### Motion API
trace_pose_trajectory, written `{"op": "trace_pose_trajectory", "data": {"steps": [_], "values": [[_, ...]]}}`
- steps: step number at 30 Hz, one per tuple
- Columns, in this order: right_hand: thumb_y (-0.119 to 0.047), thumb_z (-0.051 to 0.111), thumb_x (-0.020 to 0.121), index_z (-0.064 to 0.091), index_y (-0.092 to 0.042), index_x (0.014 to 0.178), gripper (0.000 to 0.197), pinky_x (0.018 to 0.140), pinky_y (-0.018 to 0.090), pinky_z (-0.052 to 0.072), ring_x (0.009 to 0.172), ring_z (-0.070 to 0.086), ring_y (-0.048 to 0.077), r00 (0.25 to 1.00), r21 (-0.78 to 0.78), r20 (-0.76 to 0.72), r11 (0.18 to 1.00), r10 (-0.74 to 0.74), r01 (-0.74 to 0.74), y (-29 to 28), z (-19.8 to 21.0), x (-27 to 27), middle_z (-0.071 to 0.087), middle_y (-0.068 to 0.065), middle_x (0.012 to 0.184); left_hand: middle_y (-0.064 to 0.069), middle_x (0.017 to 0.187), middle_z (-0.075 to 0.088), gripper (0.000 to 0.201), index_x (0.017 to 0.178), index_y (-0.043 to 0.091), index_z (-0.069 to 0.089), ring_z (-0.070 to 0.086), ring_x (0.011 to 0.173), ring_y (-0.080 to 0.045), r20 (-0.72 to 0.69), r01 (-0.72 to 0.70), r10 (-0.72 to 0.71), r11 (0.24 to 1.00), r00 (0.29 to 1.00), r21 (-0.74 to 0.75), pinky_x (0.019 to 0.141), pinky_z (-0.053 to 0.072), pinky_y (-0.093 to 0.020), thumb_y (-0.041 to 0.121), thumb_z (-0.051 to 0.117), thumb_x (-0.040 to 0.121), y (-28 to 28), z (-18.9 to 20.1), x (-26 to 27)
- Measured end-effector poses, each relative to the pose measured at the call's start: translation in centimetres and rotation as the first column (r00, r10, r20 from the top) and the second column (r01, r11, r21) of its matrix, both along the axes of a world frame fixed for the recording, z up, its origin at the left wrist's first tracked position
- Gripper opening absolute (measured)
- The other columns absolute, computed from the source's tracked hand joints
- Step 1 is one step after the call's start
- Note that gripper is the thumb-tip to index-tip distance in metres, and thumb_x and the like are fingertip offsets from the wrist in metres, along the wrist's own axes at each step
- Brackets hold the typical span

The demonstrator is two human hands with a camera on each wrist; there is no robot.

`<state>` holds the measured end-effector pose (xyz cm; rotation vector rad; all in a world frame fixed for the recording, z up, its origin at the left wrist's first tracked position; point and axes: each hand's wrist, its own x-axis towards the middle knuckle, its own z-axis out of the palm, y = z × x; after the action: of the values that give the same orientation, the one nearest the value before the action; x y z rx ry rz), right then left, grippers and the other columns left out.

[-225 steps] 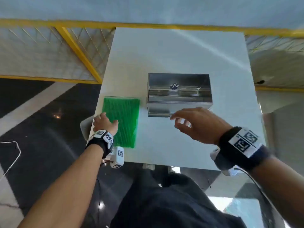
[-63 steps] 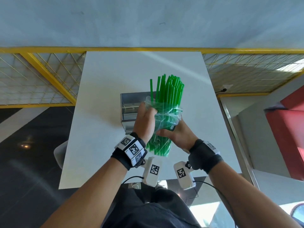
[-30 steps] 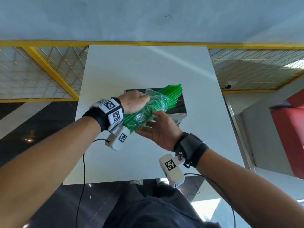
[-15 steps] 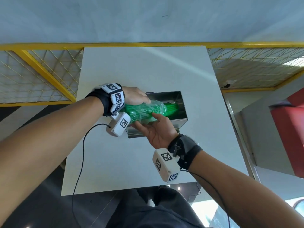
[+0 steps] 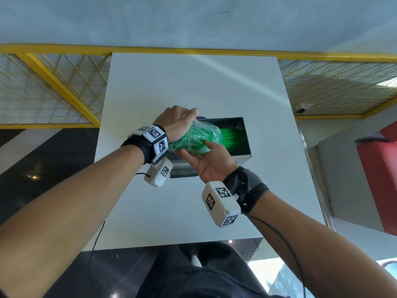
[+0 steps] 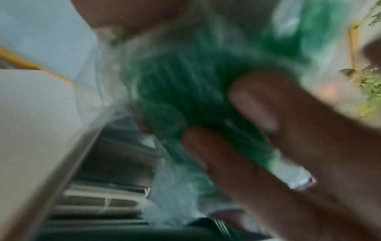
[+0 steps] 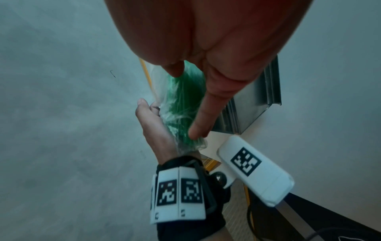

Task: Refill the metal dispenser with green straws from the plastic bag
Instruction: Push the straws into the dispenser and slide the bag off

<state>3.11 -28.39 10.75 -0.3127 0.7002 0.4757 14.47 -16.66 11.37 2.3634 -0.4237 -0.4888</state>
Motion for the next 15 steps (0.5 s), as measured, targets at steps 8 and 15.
{"op": "trace_pose_trajectory", "data": {"steps": [8, 15], "values": [[-0.032, 0.038, 0.108, 0.045, 0.006, 0.141, 0.050, 0.069, 0.042, 0.065, 0.116, 0.064, 0.043, 0.998, -0.122, -0.035, 0.991, -0.060, 0.055, 1.4, -0.4, 0.6, 0.058, 0.028, 0.131, 0.005, 0.052, 0.046, 0.054, 0.068, 0.020, 0.060, 0.043, 0.048, -0.012, 0.073, 0.039, -0.032, 0.995, 0.997, -0.094, 0.058, 0.031, -0.030, 0.061, 0.039, 0.095, 2.4, -0.7, -0.9], [-0.034, 0.039, 0.108, 0.043, 0.011, 0.142, 0.056, 0.077, 0.033, 0.063, 0.094, 0.066, 0.029, 0.999, -0.154, -0.027, 0.988, 0.019, -0.023, 2.3, 0.3, -0.2, 0.060, 0.023, 0.112, -0.003, 0.098, 0.064, 0.057, 0.110, 0.018, 0.058, 0.060, 0.095, -0.024, 0.052, 0.056, -0.050, 0.992, 0.997, -0.115, 0.090, 0.048, -0.043, 0.056, 0.018, 0.097, 1.9, -1.8, -2.7]]}}
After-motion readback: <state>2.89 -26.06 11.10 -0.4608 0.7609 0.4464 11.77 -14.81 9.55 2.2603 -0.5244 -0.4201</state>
